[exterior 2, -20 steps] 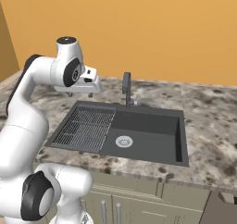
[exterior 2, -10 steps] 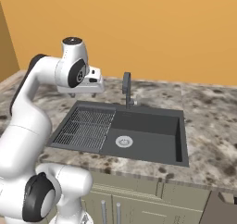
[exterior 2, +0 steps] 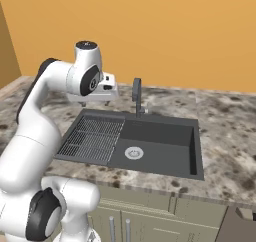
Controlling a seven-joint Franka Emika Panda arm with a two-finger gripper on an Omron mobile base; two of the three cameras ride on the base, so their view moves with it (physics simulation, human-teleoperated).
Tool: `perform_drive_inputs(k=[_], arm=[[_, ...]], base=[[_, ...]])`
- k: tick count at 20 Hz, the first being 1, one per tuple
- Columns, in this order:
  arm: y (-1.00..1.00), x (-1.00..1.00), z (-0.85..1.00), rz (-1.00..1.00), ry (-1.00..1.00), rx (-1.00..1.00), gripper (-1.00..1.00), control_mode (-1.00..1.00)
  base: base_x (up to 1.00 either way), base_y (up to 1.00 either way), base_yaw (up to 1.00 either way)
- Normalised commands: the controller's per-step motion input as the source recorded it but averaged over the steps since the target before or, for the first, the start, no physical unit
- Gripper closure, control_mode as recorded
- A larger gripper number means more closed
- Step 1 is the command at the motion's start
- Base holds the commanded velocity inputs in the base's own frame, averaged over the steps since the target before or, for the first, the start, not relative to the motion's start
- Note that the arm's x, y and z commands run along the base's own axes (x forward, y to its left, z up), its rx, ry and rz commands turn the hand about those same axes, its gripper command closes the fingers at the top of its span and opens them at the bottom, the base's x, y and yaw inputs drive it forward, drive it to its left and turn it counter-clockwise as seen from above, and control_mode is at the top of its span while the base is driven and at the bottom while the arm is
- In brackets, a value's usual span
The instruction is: Soak the sponge with water for a few seconds and then drop it inside the sink.
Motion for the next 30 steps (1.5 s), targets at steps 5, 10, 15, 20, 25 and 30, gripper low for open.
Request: perform_drive_inputs(k=[5,10,15,20,25,30], arm=[[-0.05,0.00,0.00,0.03,0.00,0.00,-1.00,-1.00],[-0.19,0.00,-0.02,0.05,0.00,0.00,-1.00,-1.00],[-0.35,0.00,0.00,0.07,0.00,0.00,-1.00,-1.00],[-0.26,-0.02,0.00,0.02,0.00,0.00,-1.00,-1.00],[-0.26,0.00,-0.05,0.00,0.00,0.00,-1.00,-1.00],[-0.32,0.00,-0.15,0.00,0.00,0.00,-1.00,-1.00]], base=[[0.00,0.00,0.00],[0.00,0.00,0.00],[0.00,0.00,0.00],[0.00,0.00,0.00],[0.00,0.00,0.00],[0.00,0.00,0.00]])
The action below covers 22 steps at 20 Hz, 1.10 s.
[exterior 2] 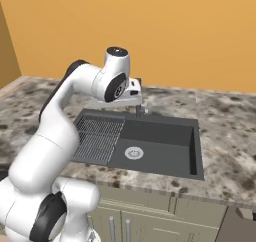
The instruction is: Soak the sponge with water for a few seconds and then drop it inside the sink.
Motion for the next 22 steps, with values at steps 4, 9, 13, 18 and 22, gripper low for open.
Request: perform_drive_inputs(k=[4,9,13,18,22], arm=[[-0.30,-0.01,-0.14,0.00,0.00,0.00,-1.00,-1.00],[-0.19,0.00,-0.15,0.00,-0.03,0.00,-1.00,-1.00],[-0.09,-0.13,-0.28,-0.03,-0.17,0.03,-1.00,-1.00],[-0.08,-0.20,-0.10,-0.04,-0.24,0.03,-1.00,-1.00],[-0.02,-0.23,-0.01,-0.02,-0.24,0.02,-1.00,-1.00]], base=[[0.00,0.00,0.00],[0.00,0.00,0.00],[0.00,0.00,0.00],[0.00,0.00,0.00],[0.00,0.00,0.00]])
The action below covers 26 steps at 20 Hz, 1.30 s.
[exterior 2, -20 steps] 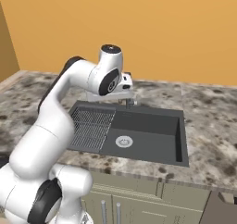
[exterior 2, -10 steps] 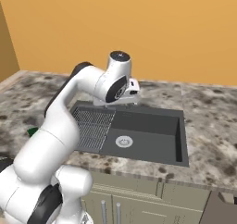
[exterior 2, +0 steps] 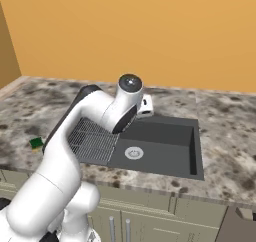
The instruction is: Soak the sponge with water for a few seconds and then drop it inside the sink.
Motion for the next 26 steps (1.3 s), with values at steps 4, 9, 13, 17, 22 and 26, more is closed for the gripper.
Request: perform_drive_inputs(k=[4,9,13,17,22,26], arm=[[0.00,-0.04,0.00,0.00,-0.17,0.00,-1.00,-1.00],[0.00,0.00,0.00,0.00,-0.12,0.00,-1.00,-1.00],[0.00,0.00,-0.03,0.00,-0.14,0.00,-1.00,-1.00],[0.00,0.00,-0.23,0.00,-0.08,0.00,-1.00,-1.00],[0.00,0.00,-0.13,0.00,-0.10,0.00,-1.00,-1.00],[0.03,0.00,0.00,0.00,-0.03,0.00,-1.00,-1.00]], base=[[0.00,0.00,0.00],[0.00,0.00,0.00],[0.00,0.00,0.00],[0.00,0.00,0.00],[0.00,0.00,0.00],[0.00,0.00,0.00]])
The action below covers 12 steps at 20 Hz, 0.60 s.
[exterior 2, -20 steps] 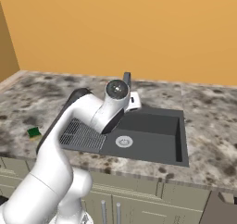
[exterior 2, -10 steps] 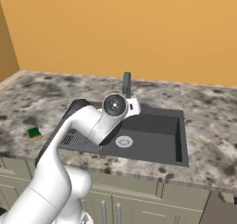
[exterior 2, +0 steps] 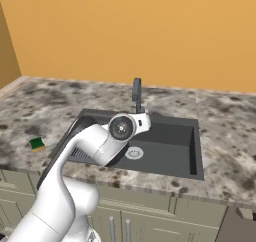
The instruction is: Soak the sponge with water for a few seconds and then drop it inside the sink.
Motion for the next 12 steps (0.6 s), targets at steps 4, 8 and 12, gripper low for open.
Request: perform_drive_inputs(k=[4,8,12], arm=[[0.00,0.00,0.00,0.00,0.00,0.00,-1.00,-1.00],[0.00,0.00,0.11,0.00,0.00,0.00,-1.00,-1.00],[0.00,0.00,0.17,0.00,-0.01,0.00,-1.00,-1.00]], base=[[0.00,0.00,0.00],[0.00,0.00,0.00],[0.00,0.00,0.00]])
